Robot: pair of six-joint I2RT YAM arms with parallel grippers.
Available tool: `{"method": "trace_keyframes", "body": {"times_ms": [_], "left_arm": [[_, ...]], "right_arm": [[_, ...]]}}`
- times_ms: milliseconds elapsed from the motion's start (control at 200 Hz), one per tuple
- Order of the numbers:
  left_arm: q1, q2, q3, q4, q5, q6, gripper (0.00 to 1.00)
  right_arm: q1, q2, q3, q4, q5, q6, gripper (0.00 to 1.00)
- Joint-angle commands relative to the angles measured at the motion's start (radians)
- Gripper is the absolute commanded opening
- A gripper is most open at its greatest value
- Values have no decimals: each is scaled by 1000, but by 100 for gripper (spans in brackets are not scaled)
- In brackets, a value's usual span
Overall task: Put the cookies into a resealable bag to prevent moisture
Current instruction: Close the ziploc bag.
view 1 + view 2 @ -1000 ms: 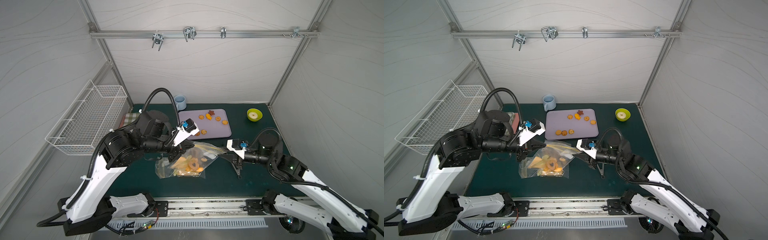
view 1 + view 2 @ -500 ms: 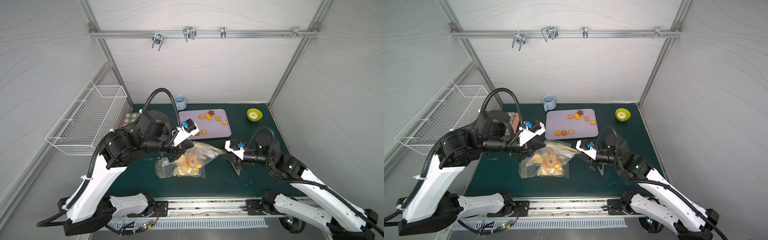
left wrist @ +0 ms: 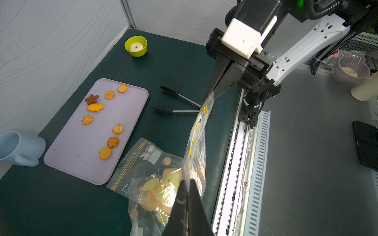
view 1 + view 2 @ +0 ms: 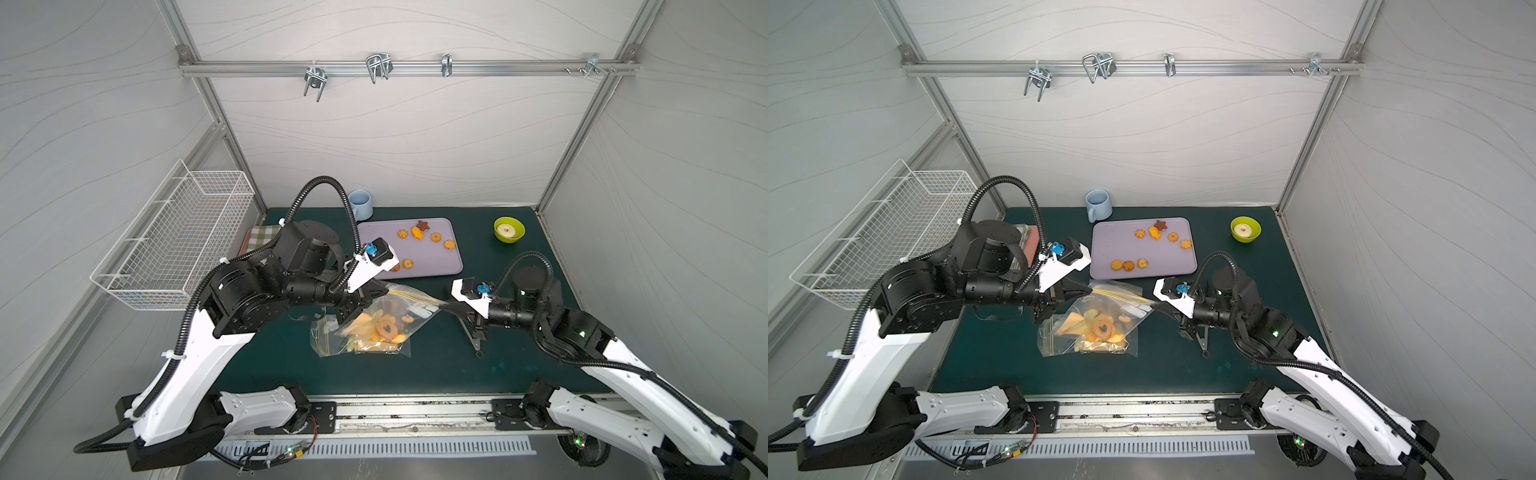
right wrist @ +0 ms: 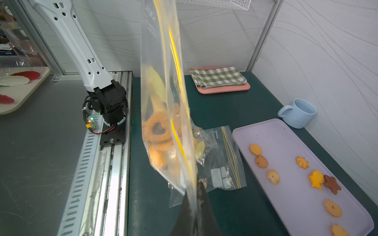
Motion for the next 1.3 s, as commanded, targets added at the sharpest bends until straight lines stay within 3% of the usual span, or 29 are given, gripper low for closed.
{"method": "trace_keyframes", "body": {"times_ms": [0,40,125,150,175,290,350,425,455,480,495,610,660,685,715,750,775,780,910,925,950,975,1035,1070,1100,1235,1275,1295], "left_arm": [[-2,-3,38,18,14,23,0],[-2,-2,39,19,14,22,0],[-1,-2,38,19,17,21,0],[-1,-2,39,20,18,21,0],[-2,-2,39,21,19,22,0],[-1,2,39,22,22,23,0],[-1,2,39,19,25,24,0],[-2,3,36,21,25,25,0],[-2,1,39,21,25,24,0],[-1,1,39,22,27,25,0],[-1,2,38,21,28,25,0],[-1,5,38,23,31,25,0],[-1,7,39,23,33,24,0],[-1,7,39,23,34,24,0],[-2,7,39,24,35,23,0],[-1,6,39,24,34,23,0],[-1,7,39,24,35,23,0],[-1,7,39,24,35,23,0],[-1,9,38,24,36,23,0],[-1,9,38,24,36,23,0],[-1,9,38,25,37,25,0],[-2,12,38,24,37,24,0],[-2,11,38,25,38,25,0],[-2,13,38,26,39,25,0],[-1,13,39,26,40,25,0],[-1,12,39,26,44,23,0],[-1,13,39,26,45,23,0],[-1,13,39,26,45,23,0]], "right_arm": [[-6,-8,-7,24,-36,-11,35],[-6,-9,-10,33,-40,-10,41],[-6,-2,-8,39,-51,-6,41],[-7,0,-6,42,-53,-2,30],[-6,4,-4,45,-57,3,0],[-6,15,5,44,-70,6,0],[-6,15,0,55,-82,3,40],[-6,17,-4,69,-90,9,44],[-6,20,-3,71,-95,11,35],[-7,24,0,73,-94,16,16],[-6,24,1,74,-90,19,0],[-6,33,6,87,-94,23,0],[-6,35,3,97,-101,20,34],[-7,33,2,101,-103,21,42],[-6,35,0,107,-103,21,42],[-6,35,0,107,-103,24,31],[-6,38,3,107,-102,27,1],[-6,38,3,105,-101,27,0],[-6,42,5,109,-112,32,0],[-6,42,4,112,-113,32,2],[-7,42,1,117,-118,34,23],[-7,40,-1,124,-122,33,36],[-6,39,-7,139,-126,41,39],[-5,40,-6,142,-127,44,31],[-6,44,-5,143,-125,47,0],[-6,55,5,138,-143,52,0],[-7,58,5,143,-151,51,29],[-7,59,3,148,-153,52,35]]}}
